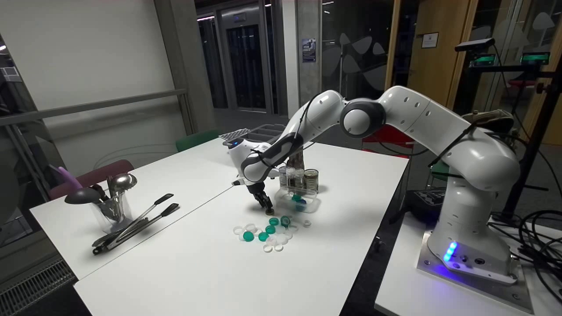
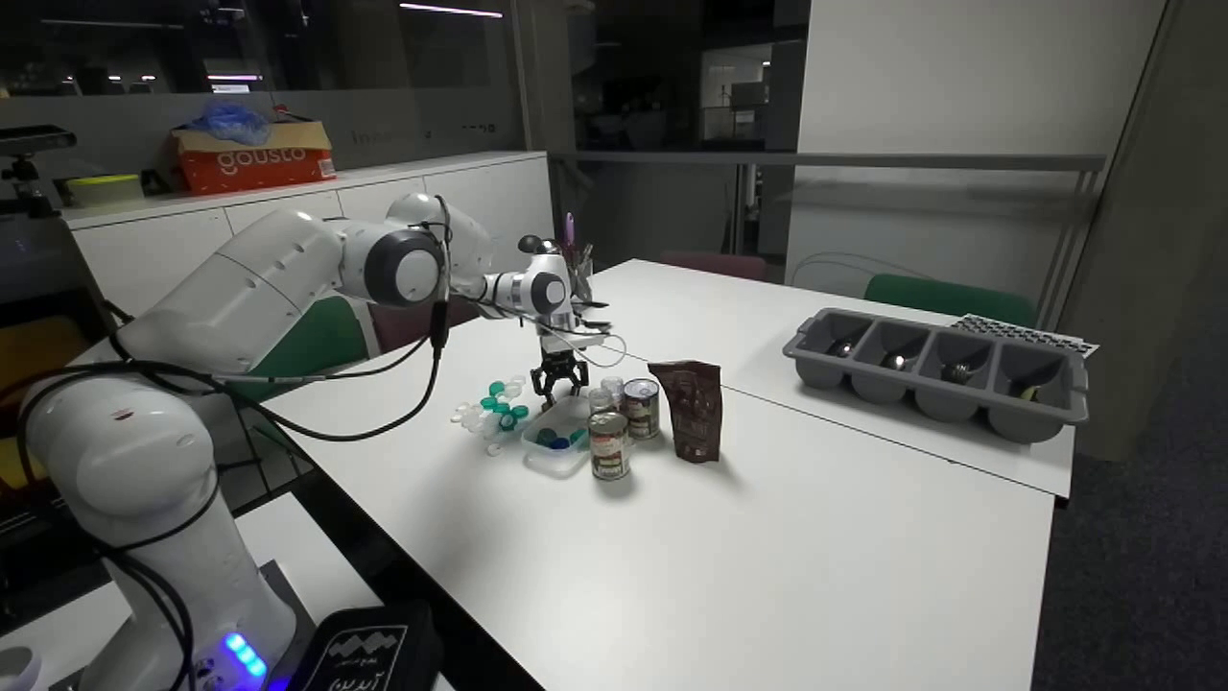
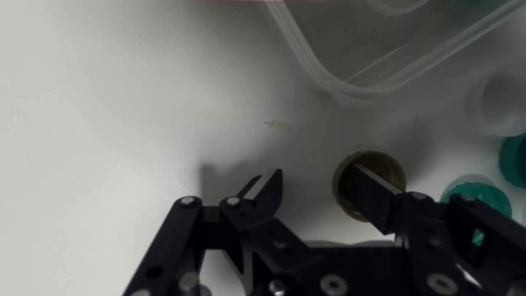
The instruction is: Pick up the brown marble and put n the container
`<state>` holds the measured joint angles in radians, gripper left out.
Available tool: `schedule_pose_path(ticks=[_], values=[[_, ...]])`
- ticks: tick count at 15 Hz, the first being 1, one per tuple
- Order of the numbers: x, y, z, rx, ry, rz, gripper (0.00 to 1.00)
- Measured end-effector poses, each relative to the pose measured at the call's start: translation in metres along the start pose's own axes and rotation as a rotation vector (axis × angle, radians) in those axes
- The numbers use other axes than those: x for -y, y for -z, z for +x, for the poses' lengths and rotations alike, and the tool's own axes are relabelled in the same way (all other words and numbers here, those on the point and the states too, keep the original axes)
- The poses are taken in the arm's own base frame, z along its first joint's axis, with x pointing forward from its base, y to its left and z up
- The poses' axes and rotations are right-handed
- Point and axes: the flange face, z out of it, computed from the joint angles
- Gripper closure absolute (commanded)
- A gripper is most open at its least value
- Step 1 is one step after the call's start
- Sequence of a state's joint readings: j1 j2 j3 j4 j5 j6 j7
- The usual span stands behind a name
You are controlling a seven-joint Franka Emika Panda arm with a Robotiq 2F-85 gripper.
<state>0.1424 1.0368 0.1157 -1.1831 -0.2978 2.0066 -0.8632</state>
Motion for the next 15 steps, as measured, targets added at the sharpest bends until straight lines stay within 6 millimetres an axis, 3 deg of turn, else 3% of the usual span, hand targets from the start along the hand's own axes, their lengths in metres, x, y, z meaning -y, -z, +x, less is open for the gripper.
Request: schedule_pose_path(ticks=[3, 10, 15], values=[[-0.001, 0.000, -0.001, -0.004, -0.004, 0.004, 0.99], [0.002, 0.000, 0.000, -0.035, -0.047, 0.038, 1.00], [0.026, 0.043, 0.011, -0.145, -0.177, 0.118, 1.00]])
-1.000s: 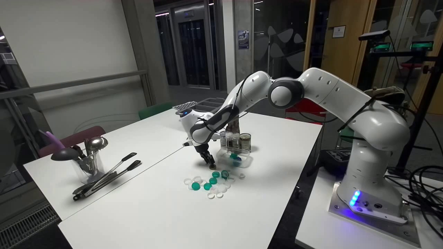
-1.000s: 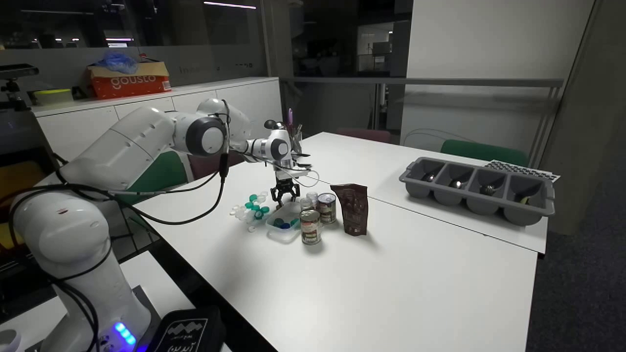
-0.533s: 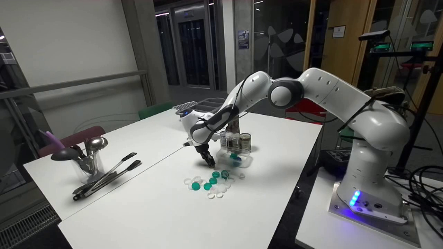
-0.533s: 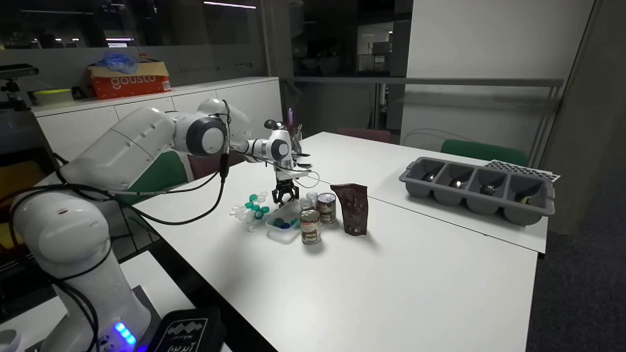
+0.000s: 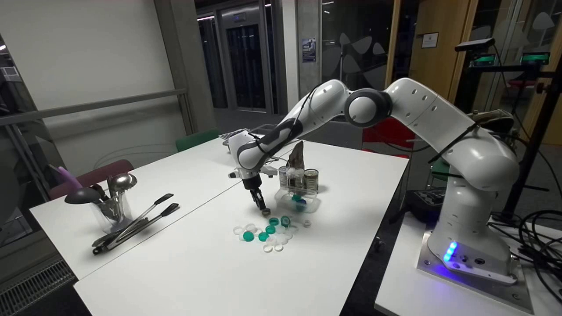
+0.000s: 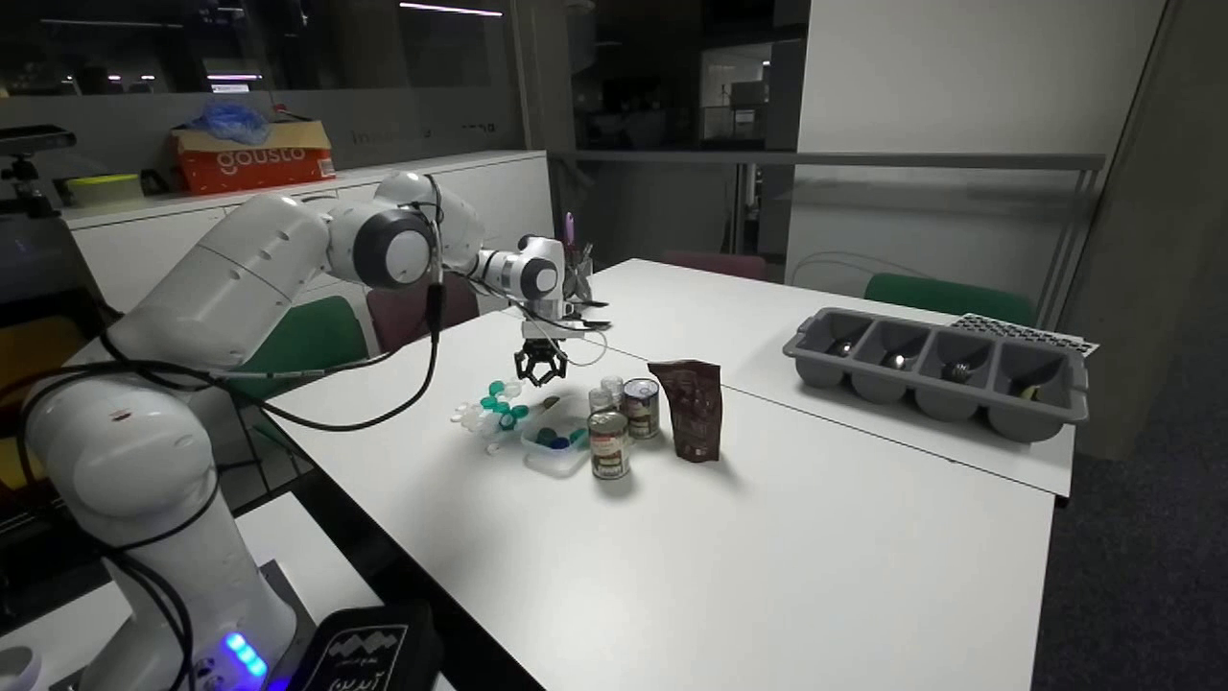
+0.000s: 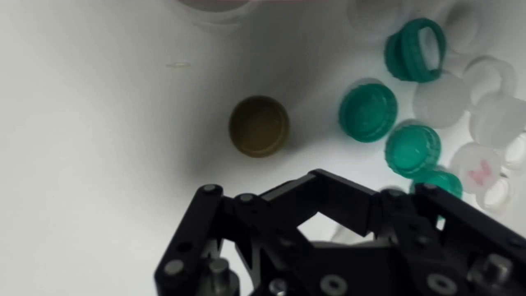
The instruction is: Pick up the brown marble and put n the container
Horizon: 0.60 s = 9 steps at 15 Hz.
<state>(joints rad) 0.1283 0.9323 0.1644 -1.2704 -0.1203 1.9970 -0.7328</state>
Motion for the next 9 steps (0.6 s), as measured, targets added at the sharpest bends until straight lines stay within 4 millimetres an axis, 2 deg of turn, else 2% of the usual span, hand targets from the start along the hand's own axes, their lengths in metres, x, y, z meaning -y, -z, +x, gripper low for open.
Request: schedule_pose_path(ticks=[2, 3, 4, 5, 7, 9], values=[[0.018, 0.023, 0.001, -0.019, -0.053, 0.007, 1.00], [0.026, 0.035, 0.000, -0.026, -0.077, 0.008, 0.75], [0.033, 0.044, -0.001, -0.031, -0.096, 0.008, 0.74], [0.038, 0.052, -0.002, -0.035, -0.115, 0.009, 0.68], [0.043, 0.060, -0.005, -0.040, -0.147, 0.017, 0.52], [0.044, 0.059, -0.008, -0.036, -0.170, 0.035, 0.38]])
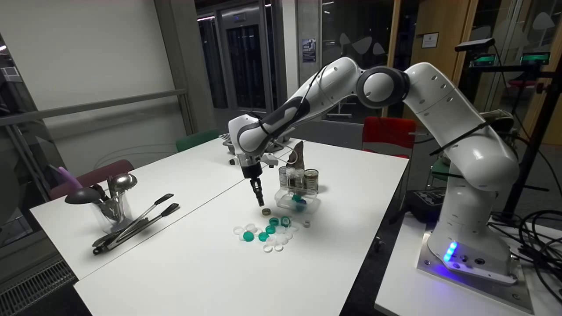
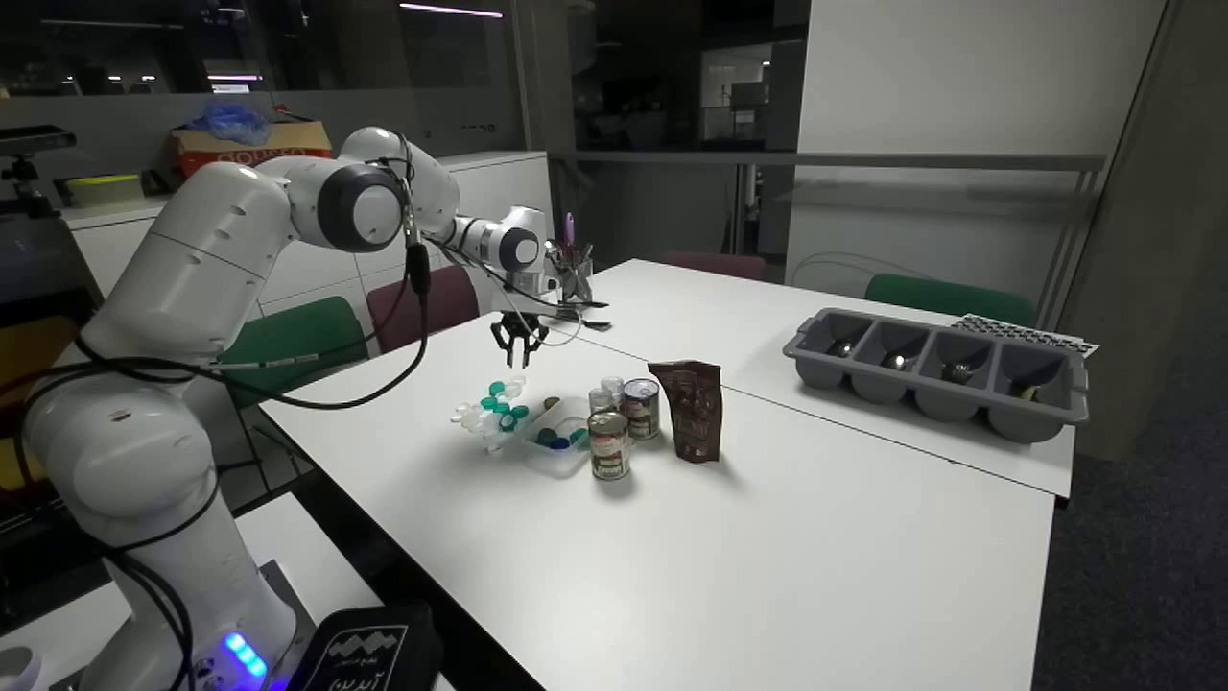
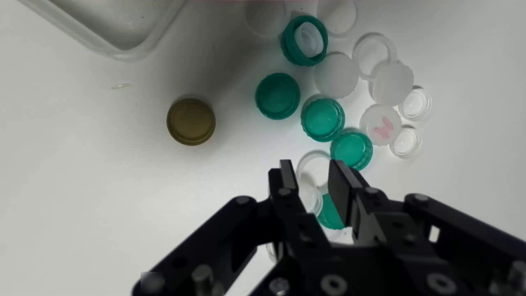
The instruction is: Pick up the brown marble and put n the container
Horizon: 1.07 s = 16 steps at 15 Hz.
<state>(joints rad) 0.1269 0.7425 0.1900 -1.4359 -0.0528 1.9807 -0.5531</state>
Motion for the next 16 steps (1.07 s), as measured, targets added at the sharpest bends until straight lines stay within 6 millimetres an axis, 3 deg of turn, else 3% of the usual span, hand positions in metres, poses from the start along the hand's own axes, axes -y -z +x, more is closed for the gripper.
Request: schedule_pose_path(ticks=[5, 16], values=[[-0.010, -0.012, -0.010, 0.020, -0.041, 0.046, 0.01], [-0.057, -0.033, -0.028, 0.046, -0.185, 0.076, 0.00]])
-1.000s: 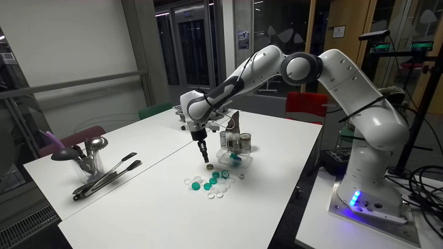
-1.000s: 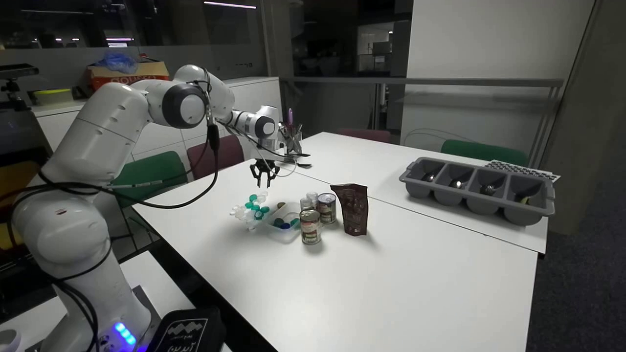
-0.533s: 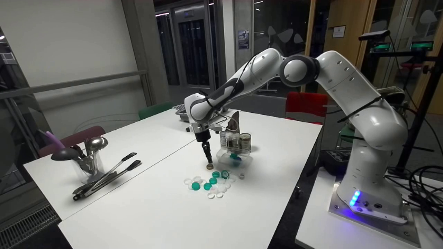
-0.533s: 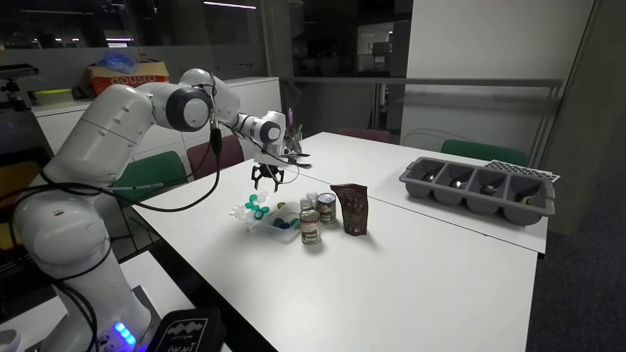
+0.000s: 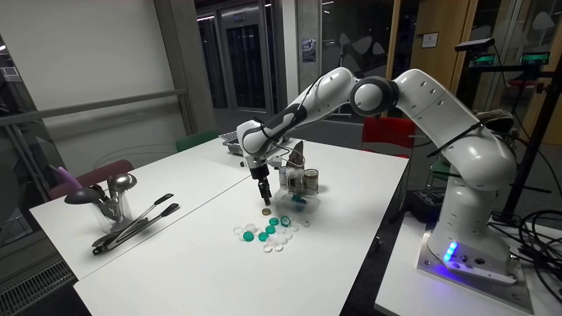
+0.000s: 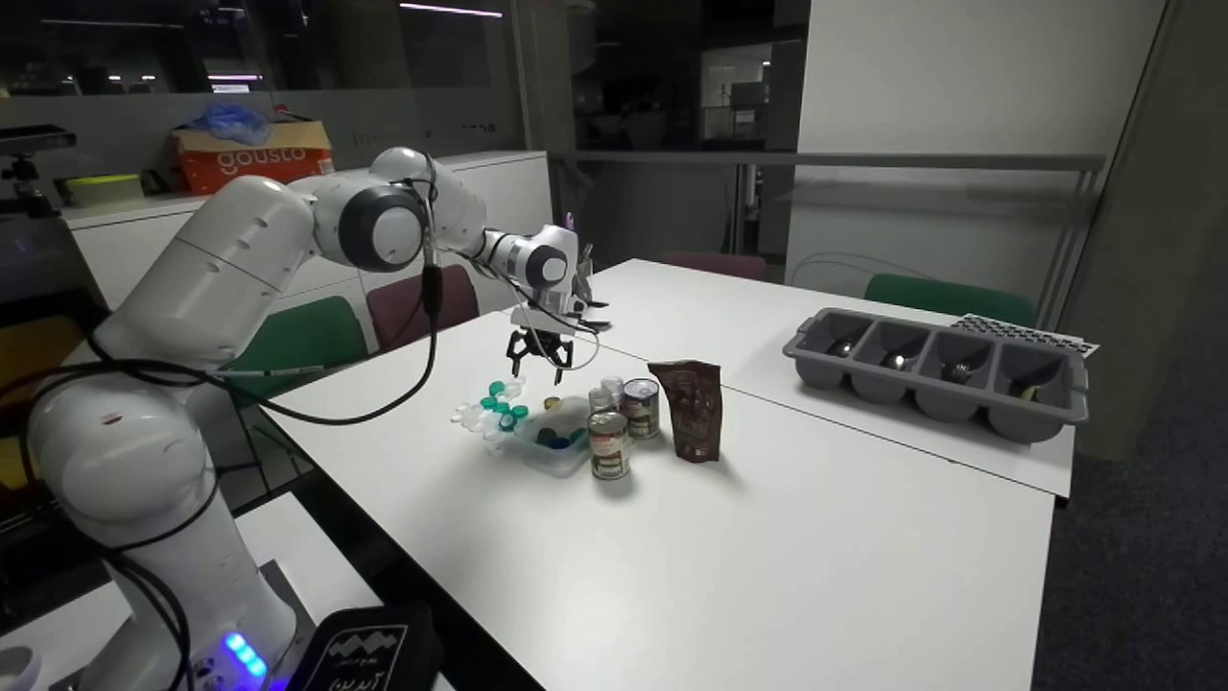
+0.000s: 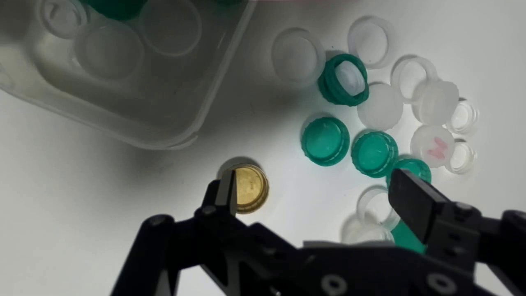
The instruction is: Pick up the brown marble and put n the container
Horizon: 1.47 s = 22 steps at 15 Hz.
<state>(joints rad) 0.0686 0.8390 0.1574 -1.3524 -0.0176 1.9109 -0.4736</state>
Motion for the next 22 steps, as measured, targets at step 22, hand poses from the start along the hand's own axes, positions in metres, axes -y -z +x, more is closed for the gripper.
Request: schedule_pose_path(ticks=[22], values=[[-0.026, -0.011, 0.022, 0.219, 0.174, -0.251, 0.00]])
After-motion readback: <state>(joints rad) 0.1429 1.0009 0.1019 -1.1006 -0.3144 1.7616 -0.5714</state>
